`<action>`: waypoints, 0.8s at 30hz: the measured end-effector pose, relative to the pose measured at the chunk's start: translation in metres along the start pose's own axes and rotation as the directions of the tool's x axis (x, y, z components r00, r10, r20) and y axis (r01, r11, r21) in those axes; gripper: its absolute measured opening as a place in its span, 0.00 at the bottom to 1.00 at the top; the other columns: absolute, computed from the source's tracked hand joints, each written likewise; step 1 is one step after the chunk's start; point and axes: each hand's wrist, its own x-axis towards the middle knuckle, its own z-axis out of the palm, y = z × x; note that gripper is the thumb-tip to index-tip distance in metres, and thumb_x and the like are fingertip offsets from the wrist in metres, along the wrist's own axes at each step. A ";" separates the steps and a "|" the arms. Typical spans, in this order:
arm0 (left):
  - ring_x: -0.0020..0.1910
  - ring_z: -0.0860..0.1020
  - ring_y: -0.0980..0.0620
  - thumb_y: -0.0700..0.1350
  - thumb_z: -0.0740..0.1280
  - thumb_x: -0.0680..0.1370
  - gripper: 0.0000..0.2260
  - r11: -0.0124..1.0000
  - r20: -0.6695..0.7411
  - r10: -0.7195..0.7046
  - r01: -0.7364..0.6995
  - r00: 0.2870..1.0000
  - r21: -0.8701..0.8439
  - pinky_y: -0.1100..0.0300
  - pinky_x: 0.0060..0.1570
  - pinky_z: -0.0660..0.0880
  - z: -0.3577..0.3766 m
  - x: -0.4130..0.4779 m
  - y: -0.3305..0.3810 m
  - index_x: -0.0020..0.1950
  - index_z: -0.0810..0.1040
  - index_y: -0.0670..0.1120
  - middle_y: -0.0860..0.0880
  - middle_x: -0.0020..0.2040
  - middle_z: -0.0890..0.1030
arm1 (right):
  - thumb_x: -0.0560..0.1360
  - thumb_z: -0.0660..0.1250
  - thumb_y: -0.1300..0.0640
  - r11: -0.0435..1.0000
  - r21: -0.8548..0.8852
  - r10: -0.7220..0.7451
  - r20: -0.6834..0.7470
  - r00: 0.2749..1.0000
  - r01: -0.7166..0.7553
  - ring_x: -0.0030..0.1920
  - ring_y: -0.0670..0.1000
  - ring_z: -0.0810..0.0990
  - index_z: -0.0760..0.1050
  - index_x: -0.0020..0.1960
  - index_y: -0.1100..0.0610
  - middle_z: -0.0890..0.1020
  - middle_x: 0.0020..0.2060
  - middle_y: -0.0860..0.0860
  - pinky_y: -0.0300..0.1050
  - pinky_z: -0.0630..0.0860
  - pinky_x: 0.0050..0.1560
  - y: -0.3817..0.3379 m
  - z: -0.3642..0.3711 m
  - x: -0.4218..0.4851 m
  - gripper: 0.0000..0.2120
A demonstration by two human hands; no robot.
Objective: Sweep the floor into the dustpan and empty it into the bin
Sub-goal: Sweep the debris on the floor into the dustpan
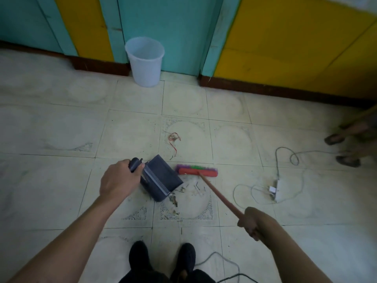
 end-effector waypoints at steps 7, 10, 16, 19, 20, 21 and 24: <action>0.28 0.72 0.53 0.55 0.64 0.79 0.18 0.998 -0.028 -0.039 0.038 0.999 -0.043 0.61 0.26 0.63 -0.017 0.011 -0.019 0.33 0.70 0.47 0.49 0.30 0.74 | 0.79 0.61 0.62 0.957 0.268 -0.090 -0.101 0.991 0.115 0.22 0.49 0.68 0.69 0.45 0.68 0.70 0.25 0.54 0.38 0.67 0.21 -0.074 -0.031 0.004 0.08; 0.29 0.74 0.51 0.57 0.64 0.78 0.19 0.997 -0.034 -0.061 0.060 0.998 -0.049 0.60 0.28 0.65 -0.018 0.017 -0.021 0.33 0.69 0.48 0.48 0.30 0.75 | 0.78 0.60 0.64 0.922 0.343 -0.143 -0.137 0.980 0.182 0.22 0.50 0.67 0.70 0.41 0.67 0.71 0.25 0.55 0.37 0.65 0.20 -0.115 -0.045 0.028 0.09; 0.32 0.76 0.48 0.58 0.64 0.78 0.16 0.991 -0.096 -0.128 0.124 0.987 -0.046 0.58 0.33 0.73 -0.007 0.031 -0.027 0.37 0.73 0.48 0.49 0.31 0.77 | 0.77 0.61 0.65 0.881 0.403 -0.208 -0.140 0.968 0.247 0.18 0.50 0.69 0.71 0.46 0.69 0.74 0.26 0.56 0.37 0.67 0.22 -0.195 -0.078 0.100 0.06; 0.33 0.77 0.47 0.58 0.64 0.78 0.16 0.990 -0.131 -0.143 0.144 0.981 0.000 0.57 0.34 0.73 0.000 0.040 -0.027 0.41 0.76 0.46 0.48 0.32 0.77 | 0.76 0.61 0.65 0.870 0.406 -0.235 -0.161 0.959 0.281 0.18 0.50 0.71 0.72 0.46 0.69 0.76 0.26 0.57 0.38 0.69 0.24 -0.219 -0.087 0.134 0.05; 0.33 0.77 0.47 0.59 0.64 0.78 0.16 0.989 -0.146 -0.146 0.149 0.978 0.009 0.57 0.34 0.72 0.001 0.042 -0.027 0.42 0.76 0.46 0.48 0.32 0.78 | 0.76 0.61 0.65 0.864 0.419 -0.233 -0.162 0.959 0.281 0.19 0.51 0.71 0.72 0.46 0.69 0.76 0.27 0.57 0.38 0.69 0.24 -0.225 -0.089 0.143 0.06; 0.33 0.77 0.46 0.59 0.64 0.77 0.16 0.987 -0.166 -0.153 0.159 0.974 0.019 0.58 0.33 0.71 0.005 0.045 -0.028 0.43 0.77 0.46 0.47 0.32 0.78 | 0.77 0.61 0.65 0.861 0.427 -0.234 -0.148 0.961 0.276 0.21 0.51 0.72 0.71 0.47 0.68 0.76 0.27 0.57 0.39 0.69 0.24 -0.231 -0.090 0.157 0.06; 0.34 0.77 0.45 0.58 0.64 0.77 0.16 0.985 -0.210 -0.162 0.171 0.964 0.027 0.56 0.34 0.71 0.008 0.046 -0.031 0.44 0.78 0.46 0.47 0.33 0.79 | 0.78 0.60 0.62 0.890 0.396 -0.213 -0.074 0.974 0.225 0.21 0.50 0.73 0.69 0.50 0.66 0.76 0.29 0.56 0.40 0.70 0.26 -0.237 -0.087 0.175 0.07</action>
